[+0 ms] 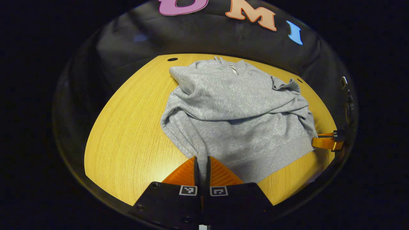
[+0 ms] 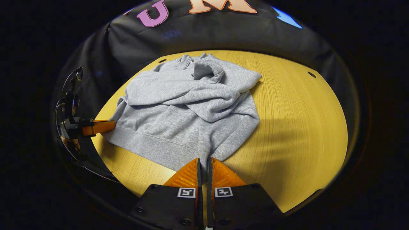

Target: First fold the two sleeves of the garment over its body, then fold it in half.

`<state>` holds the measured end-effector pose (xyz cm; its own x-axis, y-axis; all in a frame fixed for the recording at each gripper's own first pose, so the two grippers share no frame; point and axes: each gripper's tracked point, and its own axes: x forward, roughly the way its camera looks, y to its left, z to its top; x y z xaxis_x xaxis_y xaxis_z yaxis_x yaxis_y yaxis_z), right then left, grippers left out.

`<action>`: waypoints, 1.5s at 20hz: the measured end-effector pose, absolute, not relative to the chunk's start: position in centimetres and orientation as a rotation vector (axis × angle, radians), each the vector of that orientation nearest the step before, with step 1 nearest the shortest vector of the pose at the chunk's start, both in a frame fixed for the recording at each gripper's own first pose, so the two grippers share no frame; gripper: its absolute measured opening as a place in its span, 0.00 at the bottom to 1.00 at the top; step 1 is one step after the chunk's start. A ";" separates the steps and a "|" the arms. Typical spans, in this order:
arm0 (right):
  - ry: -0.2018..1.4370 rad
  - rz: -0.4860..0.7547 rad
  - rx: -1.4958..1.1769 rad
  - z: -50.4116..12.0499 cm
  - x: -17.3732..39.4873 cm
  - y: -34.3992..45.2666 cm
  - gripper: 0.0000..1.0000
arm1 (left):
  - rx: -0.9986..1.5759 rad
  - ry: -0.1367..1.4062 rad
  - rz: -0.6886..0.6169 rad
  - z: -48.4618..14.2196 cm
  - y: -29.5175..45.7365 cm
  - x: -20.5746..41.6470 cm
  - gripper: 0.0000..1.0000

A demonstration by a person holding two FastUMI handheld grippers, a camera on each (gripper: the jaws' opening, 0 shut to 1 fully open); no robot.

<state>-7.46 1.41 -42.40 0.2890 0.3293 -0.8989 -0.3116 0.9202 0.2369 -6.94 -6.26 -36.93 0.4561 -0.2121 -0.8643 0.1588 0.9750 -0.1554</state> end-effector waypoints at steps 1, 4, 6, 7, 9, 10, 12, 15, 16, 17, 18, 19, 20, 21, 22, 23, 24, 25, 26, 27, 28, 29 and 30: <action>1.204 0.419 0.038 -42.0 -7.2 1.5 0.07 | -0.058 1.076 -0.227 -36.6 -6.3 -6.8 0.01; 1.220 0.391 0.136 -40.4 -7.0 2.0 0.07 | -0.095 1.051 -0.228 -35.0 -6.5 -5.9 0.00; 1.216 0.367 0.219 -39.1 -6.0 2.7 0.07 | -0.132 1.030 -0.232 -33.7 -6.8 -5.1 0.00; 1.205 0.360 0.243 -38.5 -5.4 2.8 0.07 | -0.148 1.022 -0.234 -33.0 -6.8 -4.7 0.00; 1.177 0.364 0.260 -37.1 -4.4 3.2 0.07 | -0.169 1.008 -0.235 -31.9 -6.7 -3.8 0.00; 1.162 0.369 0.262 -36.4 -4.0 3.4 0.07 | -0.178 0.997 -0.233 -31.6 -6.6 -3.3 0.00; 1.138 0.377 0.275 -35.6 -2.9 4.0 0.07 | -0.201 0.983 -0.231 -30.7 -6.5 -2.4 0.00; 1.117 0.370 0.315 -34.7 -1.2 4.9 0.07 | -0.236 0.957 -0.233 -29.3 -6.2 -0.9 0.00; 1.112 0.365 0.332 -34.0 -0.7 4.8 0.07 | -0.250 0.949 -0.235 -28.7 -6.2 -0.4 0.00; 1.104 0.361 0.349 -33.4 0.0 4.9 0.07 | -0.266 0.940 -0.236 -28.1 -6.2 0.3 0.00; 1.094 0.357 0.363 -33.0 0.5 4.7 0.07 | -0.280 0.934 -0.235 -27.7 -6.2 0.8 0.00; 1.086 0.355 0.374 -32.6 1.2 4.8 0.07 | -0.292 0.925 -0.236 -27.2 -6.1 1.5 0.00; 1.081 0.349 0.388 -32.1 1.6 4.5 0.07 | -0.303 0.920 -0.235 -26.9 -6.1 2.2 0.00; 1.079 0.343 0.406 -31.8 2.2 4.6 0.07 | -0.310 0.914 -0.236 -26.6 -6.1 2.9 0.00; 1.076 0.337 0.425 -31.4 2.7 4.6 0.07 | -0.313 0.910 -0.236 -26.5 -6.1 3.6 0.00; 1.076 0.330 0.445 -31.0 3.3 4.5 0.07 | -0.316 0.907 -0.234 -26.4 -6.0 4.2 0.00; 1.081 0.324 0.465 -30.7 3.7 4.5 0.07 | -0.320 0.909 -0.235 -26.3 -5.9 4.8 0.00; 1.085 0.317 0.485 -30.5 4.3 4.6 0.07 | -0.324 0.914 -0.232 -26.2 -5.9 5.3 0.00; 1.090 0.309 0.503 -30.6 4.8 4.8 0.07 | -0.331 0.921 -0.231 -26.3 -5.8 5.8 0.00; 1.092 0.297 0.522 -30.7 5.5 4.8 0.07 | -0.340 0.927 -0.228 -26.3 -5.8 6.3 0.00; 1.095 0.287 0.542 -30.4 5.9 4.6 0.07 | -0.352 0.931 -0.225 -26.5 -5.8 7.1 0.00; 1.098 0.275 0.563 -30.4 6.4 4.4 0.07 | -0.365 0.935 -0.222 -26.6 -5.8 7.7 0.00; 1.102 0.261 0.584 -30.5 7.1 4.3 0.07 | -0.376 0.941 -0.220 -26.8 -5.8 8.3 0.00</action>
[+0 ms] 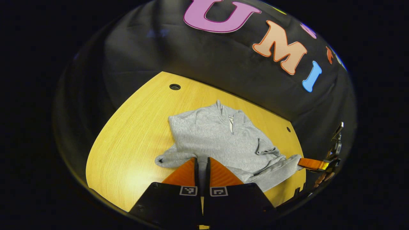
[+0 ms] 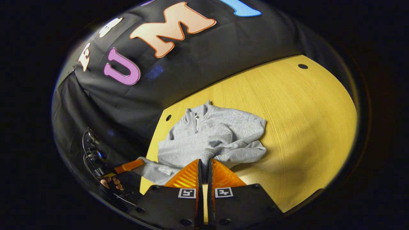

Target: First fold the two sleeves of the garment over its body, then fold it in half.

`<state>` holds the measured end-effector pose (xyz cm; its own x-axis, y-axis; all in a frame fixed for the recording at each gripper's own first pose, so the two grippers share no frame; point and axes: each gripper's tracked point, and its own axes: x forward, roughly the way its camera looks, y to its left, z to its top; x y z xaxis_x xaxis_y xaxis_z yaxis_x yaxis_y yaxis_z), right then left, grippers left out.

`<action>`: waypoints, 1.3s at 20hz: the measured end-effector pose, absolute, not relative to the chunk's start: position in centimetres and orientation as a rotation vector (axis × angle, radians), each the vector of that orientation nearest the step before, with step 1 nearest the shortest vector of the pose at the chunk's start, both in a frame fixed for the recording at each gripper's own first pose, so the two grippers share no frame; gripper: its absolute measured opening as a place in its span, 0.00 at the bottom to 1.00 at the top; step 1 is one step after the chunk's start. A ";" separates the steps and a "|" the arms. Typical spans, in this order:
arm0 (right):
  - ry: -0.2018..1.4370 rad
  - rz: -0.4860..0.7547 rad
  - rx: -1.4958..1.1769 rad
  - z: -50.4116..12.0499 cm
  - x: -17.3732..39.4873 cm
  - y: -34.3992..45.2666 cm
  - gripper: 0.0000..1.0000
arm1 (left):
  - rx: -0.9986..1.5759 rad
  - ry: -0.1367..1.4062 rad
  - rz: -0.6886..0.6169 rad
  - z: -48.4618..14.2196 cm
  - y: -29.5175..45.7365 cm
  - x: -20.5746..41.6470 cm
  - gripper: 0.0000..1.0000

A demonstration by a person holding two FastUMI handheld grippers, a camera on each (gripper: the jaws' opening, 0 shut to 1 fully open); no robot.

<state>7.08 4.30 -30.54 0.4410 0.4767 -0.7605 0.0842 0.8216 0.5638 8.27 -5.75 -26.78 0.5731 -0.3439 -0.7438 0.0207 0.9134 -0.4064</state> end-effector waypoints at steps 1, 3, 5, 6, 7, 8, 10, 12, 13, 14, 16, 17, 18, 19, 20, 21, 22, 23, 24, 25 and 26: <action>1.108 0.248 0.607 -30.8 7.7 4.3 0.07 | -0.385 0.946 -0.218 -27.2 -5.7 8.7 0.00; 1.124 0.218 0.663 -31.4 8.9 4.4 0.07 | -0.416 0.968 -0.216 -27.5 -5.5 9.7 0.00; 1.138 0.190 0.718 -31.8 9.9 4.6 0.07 | -0.454 0.992 -0.214 -28.0 -5.6 10.8 0.00; 1.146 0.179 0.735 -32.1 10.2 4.6 0.07 | -0.469 1.007 -0.214 -28.3 -5.4 11.3 0.00; 1.158 0.167 0.753 -32.5 10.5 4.7 0.07 | -0.477 1.023 -0.216 -28.7 -5.3 11.7 0.00; 1.168 0.154 0.771 -32.9 10.9 4.9 0.07 | -0.480 1.036 -0.218 -29.0 -5.3 12.1 0.00; 1.191 0.122 0.812 -33.6 11.2 5.0 0.07 | -0.468 1.064 -0.230 -29.8 -5.4 12.8 0.00; 1.211 0.083 0.846 -35.0 12.0 5.1 0.07 | -0.451 1.094 -0.246 -30.9 -5.5 13.5 0.00; 1.220 0.062 0.860 -35.7 12.4 5.0 0.07 | -0.449 1.107 -0.251 -31.5 -5.5 13.8 0.00; 1.227 0.047 0.869 -36.3 12.7 5.2 0.08 | -0.450 1.122 -0.253 -32.3 -5.7 14.1 0.00; 1.226 0.023 0.874 -37.6 13.4 5.3 0.08 | -0.460 1.150 -0.247 -33.8 -5.6 14.6 0.00; 1.229 0.013 0.873 -38.1 13.7 5.4 0.08 | -0.466 1.165 -0.241 -34.4 -5.6 14.8 0.00; 1.228 0.002 0.872 -38.5 13.8 5.4 0.08 | -0.474 1.182 -0.238 -35.2 -5.6 15.1 0.02; 1.231 -0.006 0.866 -39.1 14.0 5.4 0.08 | -0.477 1.192 -0.236 -35.6 -5.7 15.2 0.06; 1.231 -0.015 0.864 -39.6 14.2 5.4 0.14 | -0.478 1.188 -0.236 -36.1 -5.6 15.8 0.08; 1.228 -0.025 0.864 -39.9 14.5 5.4 0.14 | -0.479 1.185 -0.236 -36.2 -5.6 16.2 0.13; 1.224 -0.032 0.869 -40.0 14.6 5.6 0.14 | -0.470 1.188 -0.231 -36.4 -5.4 16.5 0.14; 1.217 -0.037 0.871 -40.0 15.0 5.6 0.14 | -0.465 1.182 -0.225 -36.5 -5.3 16.7 0.16; 1.211 -0.046 0.867 -40.0 15.0 5.6 0.21 | -0.462 1.169 -0.214 -36.4 -5.1 17.1 0.19; 1.194 -0.032 0.880 -39.5 15.5 5.9 0.21 | -0.455 1.146 -0.202 -36.1 -4.8 17.6 0.32; 1.168 -0.009 0.888 -38.8 15.9 6.4 0.31 | -0.437 1.114 -0.195 -35.7 -4.4 18.2 0.40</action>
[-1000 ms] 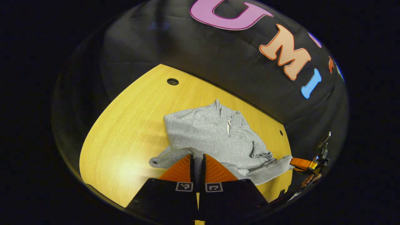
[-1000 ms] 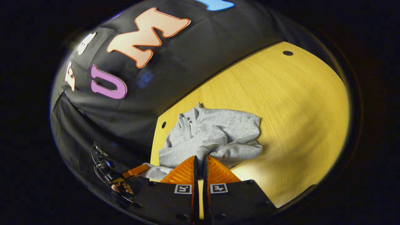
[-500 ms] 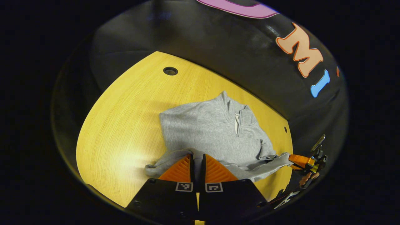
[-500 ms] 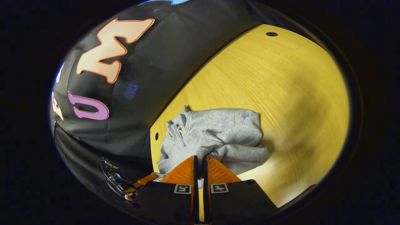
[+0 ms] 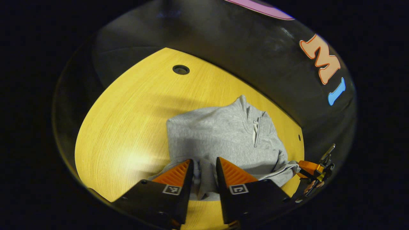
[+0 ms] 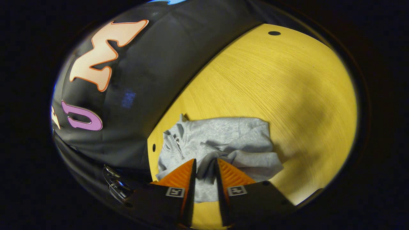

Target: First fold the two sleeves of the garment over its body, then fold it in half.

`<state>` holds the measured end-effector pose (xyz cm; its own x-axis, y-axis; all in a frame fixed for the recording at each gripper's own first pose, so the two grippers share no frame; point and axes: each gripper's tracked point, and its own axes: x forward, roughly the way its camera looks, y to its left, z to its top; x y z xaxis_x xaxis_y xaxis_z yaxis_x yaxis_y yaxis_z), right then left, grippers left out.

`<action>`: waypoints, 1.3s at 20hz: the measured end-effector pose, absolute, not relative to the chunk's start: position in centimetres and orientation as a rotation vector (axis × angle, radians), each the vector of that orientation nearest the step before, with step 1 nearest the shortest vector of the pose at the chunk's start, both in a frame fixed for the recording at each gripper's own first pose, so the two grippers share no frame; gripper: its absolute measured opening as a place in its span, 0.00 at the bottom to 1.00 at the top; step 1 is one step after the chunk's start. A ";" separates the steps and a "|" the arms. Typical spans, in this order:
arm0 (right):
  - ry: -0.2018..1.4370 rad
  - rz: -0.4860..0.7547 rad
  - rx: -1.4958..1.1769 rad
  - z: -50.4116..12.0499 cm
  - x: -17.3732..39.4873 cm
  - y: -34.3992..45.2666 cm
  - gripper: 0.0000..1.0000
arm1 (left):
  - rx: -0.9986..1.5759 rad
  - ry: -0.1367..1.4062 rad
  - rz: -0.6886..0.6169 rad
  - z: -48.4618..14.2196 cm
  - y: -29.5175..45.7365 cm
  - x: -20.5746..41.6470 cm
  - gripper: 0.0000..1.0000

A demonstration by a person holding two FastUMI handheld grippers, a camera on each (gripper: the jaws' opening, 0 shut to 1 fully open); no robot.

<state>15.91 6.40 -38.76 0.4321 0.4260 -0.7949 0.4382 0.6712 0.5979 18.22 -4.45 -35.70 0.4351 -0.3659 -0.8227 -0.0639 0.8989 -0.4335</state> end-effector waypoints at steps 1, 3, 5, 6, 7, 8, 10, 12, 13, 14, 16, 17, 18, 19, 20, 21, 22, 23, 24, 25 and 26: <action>1.134 0.010 0.881 -38.0 16.5 6.5 0.54 | -0.404 1.078 -0.193 -35.3 -4.0 18.8 0.57; 1.079 0.013 0.772 -37.6 16.7 5.9 1.00 | -0.321 0.999 -0.185 -33.8 -3.0 20.3 0.80; 0.999 0.009 0.668 -36.5 17.2 4.8 0.97 | -0.225 0.903 -0.179 -31.6 -2.0 21.7 0.96; 0.943 0.001 0.629 -35.4 17.6 4.3 0.97 | -0.197 0.836 -0.179 -30.2 -1.8 22.7 0.96; 0.888 -0.009 0.597 -34.3 18.0 3.8 0.97 | -0.179 0.764 -0.179 -28.6 -1.6 23.5 0.96; 0.835 -0.022 0.567 -33.0 18.1 3.1 0.97 | -0.165 0.693 -0.176 -26.7 -1.4 24.1 0.96; 0.731 -0.042 0.515 -30.1 18.2 2.0 0.97 | -0.130 0.572 -0.167 -23.4 -1.2 24.5 0.96; 0.635 -0.040 0.458 -27.1 18.0 1.1 0.97 | -0.087 0.487 -0.156 -21.0 -0.8 23.9 0.95; 0.591 -0.030 0.423 -25.6 17.7 0.8 0.97 | -0.072 0.458 -0.145 -20.0 -0.6 23.2 0.96; 0.546 -0.015 0.385 -24.0 17.2 0.6 0.97 | -0.064 0.426 -0.139 -18.8 -0.5 22.2 0.95; 0.449 0.024 0.300 -20.8 16.1 0.3 0.98 | -0.062 0.355 -0.139 -15.5 -1.0 20.2 0.95; 0.407 0.040 0.260 -19.5 15.5 0.1 0.98 | -0.059 0.319 -0.142 -14.2 -1.3 19.2 0.95; 0.367 0.062 0.224 -18.2 14.7 0.2 0.98 | -0.048 0.293 -0.137 -13.1 -1.4 17.9 0.95; 0.335 0.083 0.188 -17.1 13.9 0.2 0.97 | -0.030 0.272 -0.132 -12.1 -1.6 16.6 0.95; 0.308 0.100 0.154 -16.4 12.9 0.1 0.97 | -0.008 0.259 -0.126 -11.6 -1.7 15.4 0.95; 0.293 0.118 0.126 -15.8 12.0 0.2 0.97 | 0.007 0.253 -0.120 -11.0 -2.0 14.2 0.94; 0.283 0.141 0.108 -15.4 10.6 0.6 0.97 | 0.014 0.242 -0.122 -10.2 -2.5 13.0 0.95; 0.278 0.162 0.102 -15.0 9.6 1.0 0.98 | 0.016 0.228 -0.121 -9.4 -2.8 11.9 0.94; 0.269 0.176 0.102 -14.5 8.6 1.3 0.97 | 0.018 0.209 -0.118 -8.7 -3.1 10.8 0.94; 0.265 0.188 0.104 -14.0 7.7 1.4 0.97 | 0.019 0.186 -0.113 -7.8 -3.3 10.0 0.94; 0.258 0.203 0.103 -13.4 7.0 1.7 0.97 | 0.024 0.166 -0.117 -7.1 -3.6 9.6 0.94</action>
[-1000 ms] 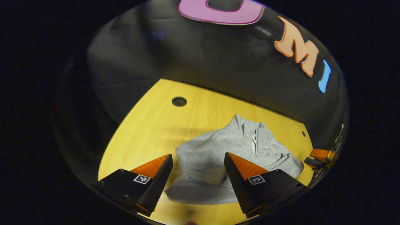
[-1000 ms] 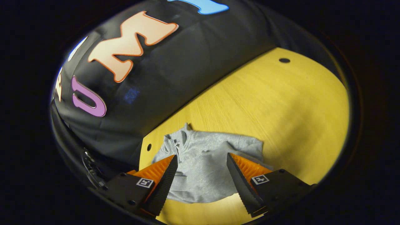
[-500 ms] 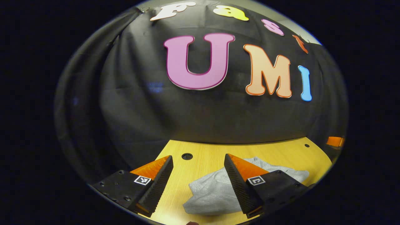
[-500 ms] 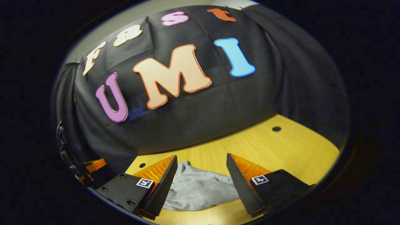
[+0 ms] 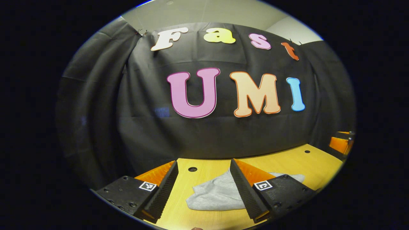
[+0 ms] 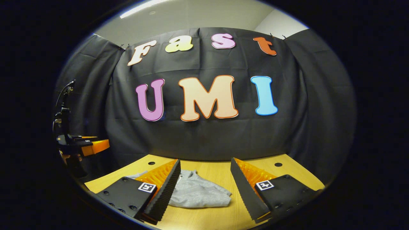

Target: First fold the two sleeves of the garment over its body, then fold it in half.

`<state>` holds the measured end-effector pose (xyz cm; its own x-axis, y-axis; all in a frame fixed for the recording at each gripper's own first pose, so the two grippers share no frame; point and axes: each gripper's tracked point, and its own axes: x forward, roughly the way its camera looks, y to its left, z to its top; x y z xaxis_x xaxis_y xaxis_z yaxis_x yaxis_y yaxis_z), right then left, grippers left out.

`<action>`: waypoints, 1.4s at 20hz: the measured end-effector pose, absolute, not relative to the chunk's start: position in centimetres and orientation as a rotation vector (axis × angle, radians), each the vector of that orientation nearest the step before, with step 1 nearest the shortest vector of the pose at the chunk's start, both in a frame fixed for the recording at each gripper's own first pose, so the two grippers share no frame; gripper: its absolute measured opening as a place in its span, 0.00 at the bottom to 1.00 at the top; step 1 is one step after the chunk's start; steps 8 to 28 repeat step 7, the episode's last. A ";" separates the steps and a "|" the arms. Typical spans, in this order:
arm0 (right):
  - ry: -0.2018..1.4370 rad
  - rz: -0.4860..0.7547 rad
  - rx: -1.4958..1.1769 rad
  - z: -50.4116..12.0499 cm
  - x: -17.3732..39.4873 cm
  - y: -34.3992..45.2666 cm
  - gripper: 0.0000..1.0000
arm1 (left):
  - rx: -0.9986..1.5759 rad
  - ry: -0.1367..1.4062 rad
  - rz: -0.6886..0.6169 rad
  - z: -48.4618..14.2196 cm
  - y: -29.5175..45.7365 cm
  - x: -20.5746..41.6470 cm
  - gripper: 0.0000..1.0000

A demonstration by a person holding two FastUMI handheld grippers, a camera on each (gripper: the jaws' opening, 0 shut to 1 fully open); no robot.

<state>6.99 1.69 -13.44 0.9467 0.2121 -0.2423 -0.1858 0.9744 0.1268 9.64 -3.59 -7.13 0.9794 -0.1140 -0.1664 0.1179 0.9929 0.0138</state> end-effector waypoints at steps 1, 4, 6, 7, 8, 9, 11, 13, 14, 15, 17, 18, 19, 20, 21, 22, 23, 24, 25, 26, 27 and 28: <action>0.243 0.213 0.096 -12.8 6.4 1.9 0.97 | 0.036 0.163 -0.122 -6.9 -3.8 9.3 0.94; 0.218 0.234 0.071 -11.8 5.2 1.9 0.97 | 0.076 0.164 -0.142 -6.6 -4.6 8.1 0.94; 0.209 0.239 0.063 -11.3 4.9 1.8 0.97 | 0.052 0.160 -0.143 -6.2 -4.8 7.8 0.95; 0.203 0.235 0.065 -11.0 4.8 1.6 0.97 | 0.044 0.173 -0.140 -6.2 -4.6 7.5 0.95; 0.203 0.235 0.065 -11.0 4.8 1.6 0.97 | 0.044 0.173 -0.140 -6.2 -4.6 7.5 0.95; 0.203 0.235 0.065 -11.0 4.8 1.6 0.97 | 0.044 0.173 -0.140 -6.2 -4.6 7.5 0.95; 0.203 0.235 0.065 -11.0 4.8 1.6 0.97 | 0.044 0.173 -0.140 -6.2 -4.6 7.5 0.95; 0.203 0.235 0.065 -11.0 4.8 1.6 0.97 | 0.044 0.173 -0.140 -6.2 -4.6 7.5 0.95; 0.203 0.235 0.065 -11.0 4.8 1.6 0.97 | 0.044 0.173 -0.140 -6.2 -4.6 7.5 0.95; 0.203 0.235 0.065 -11.0 4.8 1.6 0.97 | 0.044 0.173 -0.140 -6.2 -4.6 7.5 0.95; 0.203 0.235 0.065 -11.0 4.8 1.6 0.97 | 0.044 0.173 -0.140 -6.2 -4.6 7.5 0.95; 0.203 0.235 0.065 -11.0 4.8 1.6 0.97 | 0.044 0.173 -0.140 -6.2 -4.6 7.5 0.95; 0.203 0.235 0.065 -11.0 4.8 1.6 0.97 | 0.044 0.173 -0.140 -6.2 -4.6 7.5 0.95; 0.203 0.235 0.065 -11.0 4.8 1.6 0.97 | 0.044 0.173 -0.140 -6.2 -4.6 7.5 0.95; 0.203 0.235 0.065 -11.0 4.8 1.6 0.97 | 0.044 0.173 -0.140 -6.2 -4.6 7.5 0.95; 0.203 0.235 0.065 -11.0 4.8 1.6 0.97 | 0.044 0.173 -0.140 -6.2 -4.6 7.5 0.95; 0.203 0.235 0.065 -11.0 4.8 1.6 0.97 | 0.044 0.173 -0.140 -6.2 -4.6 7.5 0.95; 0.203 0.235 0.065 -11.0 4.8 1.6 0.97 | 0.044 0.173 -0.140 -6.2 -4.6 7.5 0.95; 0.203 0.235 0.065 -11.0 4.8 1.6 0.97 | 0.044 0.173 -0.140 -6.2 -4.6 7.5 0.95; 0.203 0.235 0.065 -11.0 4.8 1.6 0.97 | 0.044 0.173 -0.140 -6.2 -4.6 7.5 0.95; 0.203 0.235 0.065 -11.0 4.8 1.6 0.97 | 0.044 0.173 -0.140 -6.2 -4.6 7.5 0.95; 0.203 0.235 0.065 -11.0 4.8 1.6 0.97 | 0.044 0.173 -0.140 -6.2 -4.6 7.5 0.95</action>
